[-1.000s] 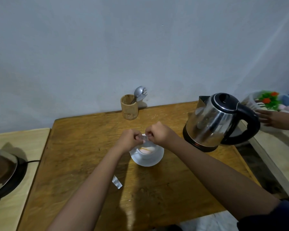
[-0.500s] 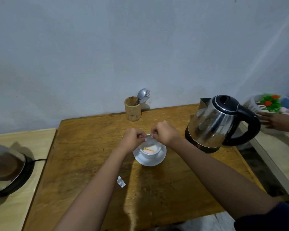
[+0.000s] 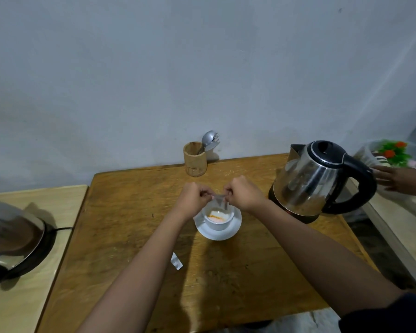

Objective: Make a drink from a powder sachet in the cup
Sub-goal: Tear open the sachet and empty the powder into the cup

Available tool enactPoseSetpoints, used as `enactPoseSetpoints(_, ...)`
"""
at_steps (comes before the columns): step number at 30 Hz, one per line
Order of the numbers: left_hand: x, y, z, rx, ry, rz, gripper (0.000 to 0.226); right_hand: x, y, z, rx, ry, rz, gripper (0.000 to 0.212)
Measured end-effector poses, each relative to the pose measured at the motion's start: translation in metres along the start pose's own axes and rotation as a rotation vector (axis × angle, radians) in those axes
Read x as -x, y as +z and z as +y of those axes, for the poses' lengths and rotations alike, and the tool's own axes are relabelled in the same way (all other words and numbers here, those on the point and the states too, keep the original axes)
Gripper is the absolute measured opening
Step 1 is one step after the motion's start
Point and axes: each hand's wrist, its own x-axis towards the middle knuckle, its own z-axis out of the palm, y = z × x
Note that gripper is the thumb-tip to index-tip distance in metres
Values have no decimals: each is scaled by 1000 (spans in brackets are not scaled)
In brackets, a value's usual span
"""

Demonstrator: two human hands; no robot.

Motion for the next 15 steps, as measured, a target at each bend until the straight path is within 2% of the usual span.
enactPoseSetpoints(9, 5, -4, -1, 97, -51, 108, 17, -5, 0, 0, -112, -5, 20, 15)
enactPoseSetpoints(13, 12, -6, -3, 129, -56, 93, 13, -5, 6, -1, -199, 37, -3, 25)
enactPoseSetpoints(15, 19, -9, -9, 178, -87, 118, 11, -6, 10, -6, -254, 72, -18, 22)
